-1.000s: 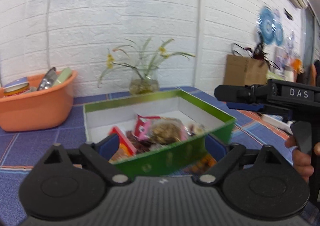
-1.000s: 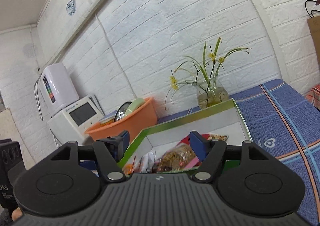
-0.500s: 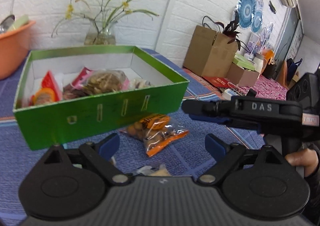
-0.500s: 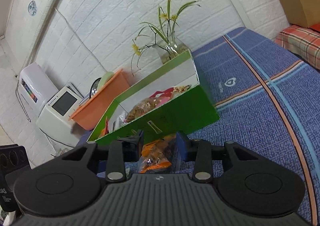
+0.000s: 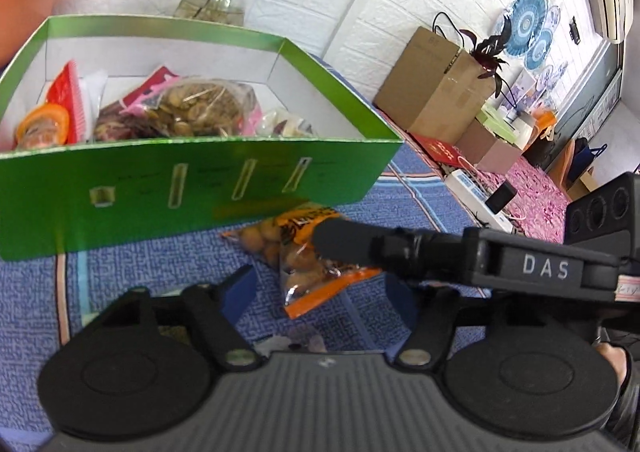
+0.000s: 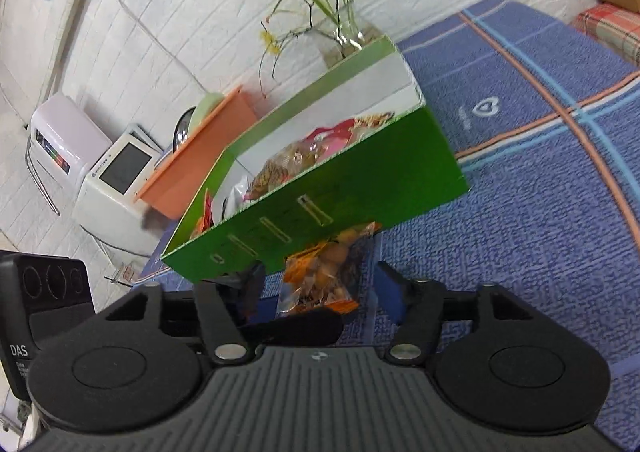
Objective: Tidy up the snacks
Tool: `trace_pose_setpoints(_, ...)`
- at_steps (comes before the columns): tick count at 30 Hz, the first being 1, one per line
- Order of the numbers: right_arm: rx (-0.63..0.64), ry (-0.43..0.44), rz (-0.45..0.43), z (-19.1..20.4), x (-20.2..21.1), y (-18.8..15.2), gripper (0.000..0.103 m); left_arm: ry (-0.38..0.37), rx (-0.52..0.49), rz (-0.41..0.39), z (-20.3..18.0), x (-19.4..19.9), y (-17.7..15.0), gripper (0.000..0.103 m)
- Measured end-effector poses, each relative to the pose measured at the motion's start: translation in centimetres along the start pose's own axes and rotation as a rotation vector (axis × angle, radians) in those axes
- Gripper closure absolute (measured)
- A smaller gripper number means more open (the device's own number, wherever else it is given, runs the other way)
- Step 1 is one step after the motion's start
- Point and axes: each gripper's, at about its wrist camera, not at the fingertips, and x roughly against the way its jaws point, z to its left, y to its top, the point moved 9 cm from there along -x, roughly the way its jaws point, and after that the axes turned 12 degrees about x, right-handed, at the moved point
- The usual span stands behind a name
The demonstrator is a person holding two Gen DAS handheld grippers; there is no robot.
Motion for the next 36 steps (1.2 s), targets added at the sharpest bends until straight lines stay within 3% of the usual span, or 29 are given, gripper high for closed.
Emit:
trace_pose_setpoints(1, -0.008, -0.003, 0.011, -0.1, -0.3, -0.2, 0.000, -0.005, -0.003, 0.003, 0.0, 0.0, -0.1, 0.052)
trace_pose_setpoints(2, -0.008, 0.004, 0.010, -0.1, -0.4, -0.3, 0.008, -0.016, -0.003, 0.011, -0.1, 0.0, -0.2, 0.058)
trace_pose_setpoints(4, -0.023, 0.027, 0.015, -0.2, -0.5, -0.6, 0.028, -0.016, -0.011, 0.015, -0.1, -0.1, -0.3, 0.060)
trace_pose_setpoints(6, -0.043, 0.032, 0.008, -0.2, -0.3, -0.6, 0.029, -0.021, -0.011, 0.013, -0.2, -0.1, -0.3, 0.060)
trace_pose_setpoints(9, -0.064, 0.036, -0.001, -0.2, -0.1, -0.7, 0.024, -0.026, -0.005, 0.007, -0.1, 0.1, -0.3, 0.060)
trace_pose_setpoints(11, -0.092, 0.036, -0.012, -0.4, 0.0, -0.6, 0.000, -0.026, 0.000, -0.005, 0.0, 0.2, -0.1, 0.060)
trace_pose_setpoints(18, -0.201, 0.045, -0.081, -1.3, 1.0, 0.1, 0.000, -0.047, 0.056, -0.048, 0.5, 0.9, 0.6, 0.059)
trace_pose_setpoints(19, -0.206, 0.061, -0.059, -1.3, 0.7, -0.1, 0.026, -0.047, 0.060, -0.052, 0.5, 0.9, 0.6, 0.059)
trace_pose_setpoints(20, -0.213, 0.075, -0.045, -1.2, 0.3, -0.3, 0.043, -0.032, 0.055, -0.040, 0.5, 0.8, 0.5, 0.059)
trace_pose_setpoints(21, -0.221, 0.085, -0.044, -1.2, 0.1, -0.4, 0.047, -0.027, 0.052, -0.041, 0.5, 0.7, 0.4, 0.060)
trace_pose_setpoints(26, -0.216, 0.083, -0.053, -1.0, 0.3, -0.5, 0.059, -0.014, 0.040, -0.046, 0.3, 0.8, 0.0, 0.061)
trace_pose_setpoints(32, -0.189, 0.069, -0.093, 0.0, 2.3, -0.7, 0.063, -0.016, -0.013, -0.063, -1.2, 2.0, -0.5, 0.060)
trace_pose_setpoints(36, -0.165, 0.109, -0.132, 1.5, 3.8, -0.3, 0.065, -0.038, -0.044, -0.110, -2.2, 4.4, -0.8, 0.061)
